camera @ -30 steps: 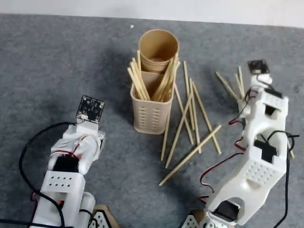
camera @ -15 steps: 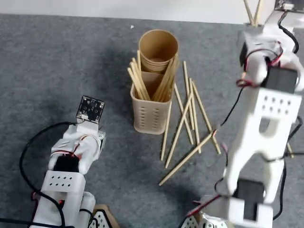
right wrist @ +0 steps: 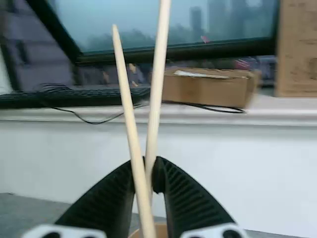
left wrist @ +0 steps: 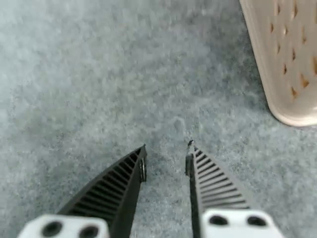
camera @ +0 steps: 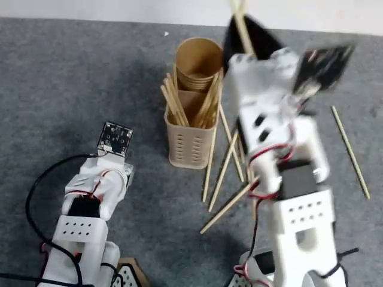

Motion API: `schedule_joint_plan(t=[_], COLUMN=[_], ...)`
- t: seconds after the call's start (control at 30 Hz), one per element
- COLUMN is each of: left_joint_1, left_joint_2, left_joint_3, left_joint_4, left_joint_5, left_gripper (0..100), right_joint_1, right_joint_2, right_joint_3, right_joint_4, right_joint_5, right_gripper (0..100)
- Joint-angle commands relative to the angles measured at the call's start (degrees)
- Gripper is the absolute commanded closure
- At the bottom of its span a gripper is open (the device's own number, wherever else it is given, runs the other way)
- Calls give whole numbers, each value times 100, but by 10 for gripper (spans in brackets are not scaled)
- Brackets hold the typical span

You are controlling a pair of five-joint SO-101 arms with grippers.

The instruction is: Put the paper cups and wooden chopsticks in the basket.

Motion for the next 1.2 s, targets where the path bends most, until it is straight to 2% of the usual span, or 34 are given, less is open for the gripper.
schedule_joint_plan(t=[0.0,0.13,0.27,0.5,0.7,0.8,1.0,1.07,1.17], left_joint_1=[48,48,48,48,48,48,66,66,66], left_joint_2=[-48,-48,-48,-48,-48,-48,-48,-48,-48], left_joint_3=[-22,-22,-22,-22,-22,-22,-31,-31,-31], left_joint_4=[-132,-132,-132,-132,-132,-132,-105,-105,-105], left_joint_5=[-114,-123,-123,-123,-123,-123,-123,-114,-105], left_gripper=[853,853,853,853,853,853,853,853,853], right_joint_1=[-470,-585,-435,-330,-277,189,1587,1991,2475], right_joint_2=[-356,-391,-453,-927,-1226,-1385,-1033,-716,-13], right_joint_3=[1780,2281,2422,2413,2378,2141,1121,1007,1218], right_joint_4=[-1130,-1314,-1314,-1112,-101,629,3538,3943,3952], right_joint_5=[53,580,624,615,642,1160,2013,2497,3086], right_gripper=[993,993,976,702,698,698,698,698,698])
